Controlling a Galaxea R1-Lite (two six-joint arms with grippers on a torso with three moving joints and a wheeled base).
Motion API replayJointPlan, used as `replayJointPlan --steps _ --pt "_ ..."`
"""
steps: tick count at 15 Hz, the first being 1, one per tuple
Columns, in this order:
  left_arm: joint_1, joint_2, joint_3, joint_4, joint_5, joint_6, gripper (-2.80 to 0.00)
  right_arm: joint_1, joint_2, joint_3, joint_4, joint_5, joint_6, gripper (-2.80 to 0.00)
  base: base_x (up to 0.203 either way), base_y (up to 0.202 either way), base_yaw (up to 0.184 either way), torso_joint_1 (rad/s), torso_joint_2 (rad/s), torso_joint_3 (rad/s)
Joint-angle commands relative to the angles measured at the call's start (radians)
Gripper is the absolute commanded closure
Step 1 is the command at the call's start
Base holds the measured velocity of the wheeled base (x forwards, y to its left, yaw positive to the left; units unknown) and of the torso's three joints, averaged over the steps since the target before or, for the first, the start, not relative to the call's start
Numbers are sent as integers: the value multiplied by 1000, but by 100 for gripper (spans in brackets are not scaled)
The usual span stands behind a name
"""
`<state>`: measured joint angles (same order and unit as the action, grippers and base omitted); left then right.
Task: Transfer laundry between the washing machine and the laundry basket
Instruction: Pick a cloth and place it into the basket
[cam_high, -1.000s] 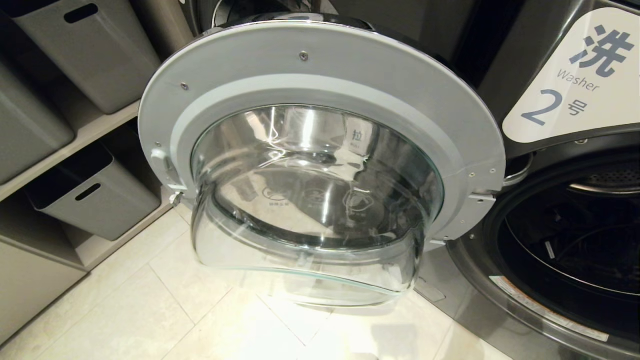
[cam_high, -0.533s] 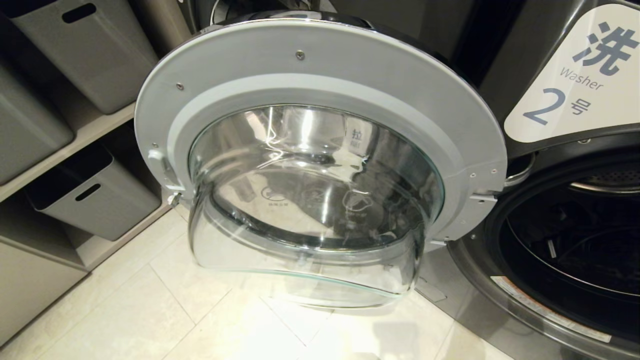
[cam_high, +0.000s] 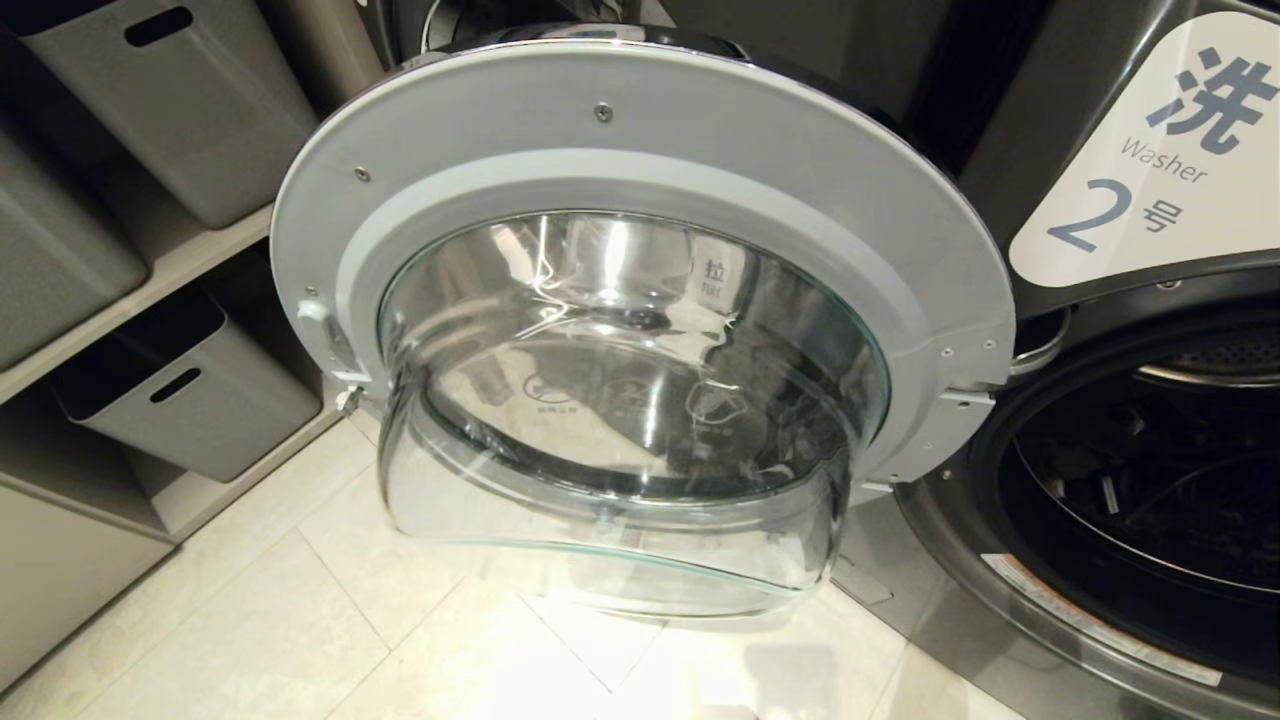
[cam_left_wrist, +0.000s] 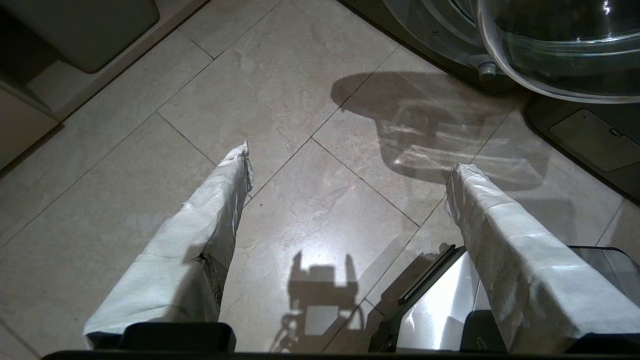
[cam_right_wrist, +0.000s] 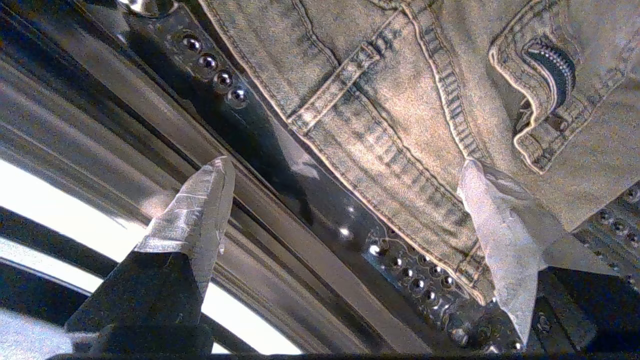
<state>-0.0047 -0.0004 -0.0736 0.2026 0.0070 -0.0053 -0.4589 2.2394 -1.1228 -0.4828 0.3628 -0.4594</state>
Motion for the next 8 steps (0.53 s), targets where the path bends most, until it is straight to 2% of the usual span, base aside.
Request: replayJointPlan --steps 1,3,6,8 --pt "0 -1 0 1 1 -1 -280 0 0 -2 -35 -1 -3 -280 0 0 0 0 0 0" --pt "0 -1 0 1 1 -1 -280 10 14 4 -82 -7 -9 -280 0 0 0 0 0 0" --pt "0 -3 0 1 1 -1 -280 11 5 32 -83 -8 1 -280 0 0 0 0 0 0" --pt "0 -3 0 1 1 -1 -280 12 -6 28 -90 -7 51 -280 0 0 0 0 0 0"
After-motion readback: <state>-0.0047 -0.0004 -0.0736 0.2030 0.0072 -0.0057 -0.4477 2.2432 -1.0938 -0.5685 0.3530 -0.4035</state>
